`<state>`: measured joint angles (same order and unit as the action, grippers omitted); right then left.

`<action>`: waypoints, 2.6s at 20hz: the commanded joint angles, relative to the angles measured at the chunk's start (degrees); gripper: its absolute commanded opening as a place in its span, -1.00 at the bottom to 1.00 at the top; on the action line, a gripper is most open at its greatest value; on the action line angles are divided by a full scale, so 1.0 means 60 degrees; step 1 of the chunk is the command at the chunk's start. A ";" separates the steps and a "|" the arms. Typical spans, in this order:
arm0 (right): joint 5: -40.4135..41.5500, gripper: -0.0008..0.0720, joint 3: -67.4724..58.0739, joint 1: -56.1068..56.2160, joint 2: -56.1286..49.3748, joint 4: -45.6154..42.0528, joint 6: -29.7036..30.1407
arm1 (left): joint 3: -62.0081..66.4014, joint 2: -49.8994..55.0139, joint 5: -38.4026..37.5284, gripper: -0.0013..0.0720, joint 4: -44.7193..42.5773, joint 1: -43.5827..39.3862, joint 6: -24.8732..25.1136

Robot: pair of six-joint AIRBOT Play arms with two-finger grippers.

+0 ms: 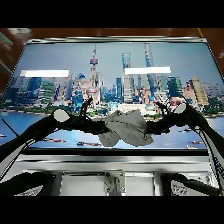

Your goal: Fold the shirts.

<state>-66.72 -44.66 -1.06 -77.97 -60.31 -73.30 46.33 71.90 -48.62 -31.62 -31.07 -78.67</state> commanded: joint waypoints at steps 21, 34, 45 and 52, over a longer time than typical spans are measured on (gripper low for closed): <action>-0.4834 -0.79 -0.9577 0.0204 0.6084 -0.1337 -0.1978 | 0.9508 -0.2812 -0.6309 -0.87 -0.6947 -0.0131 -0.3308; -0.3723 -0.79 -0.1621 0.0211 0.4524 -0.2189 -0.2754 | 0.2659 -0.2641 -0.3796 -0.87 -0.8280 -0.0066 -0.4178; 0.4065 -0.76 -0.1118 0.0215 -0.0317 0.0871 -0.2379 | 0.2226 0.1472 -0.0073 -0.86 -0.7085 0.1067 -0.4193; 0.1537 0.64 -0.2350 -0.0455 0.0197 0.0627 -0.0703 | 0.3362 0.1581 -0.2361 0.95 -0.6404 0.2240 -0.3421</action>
<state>-49.25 -54.98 -1.63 -78.26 -56.07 -82.61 62.76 81.67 -54.28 -71.72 -21.47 -102.28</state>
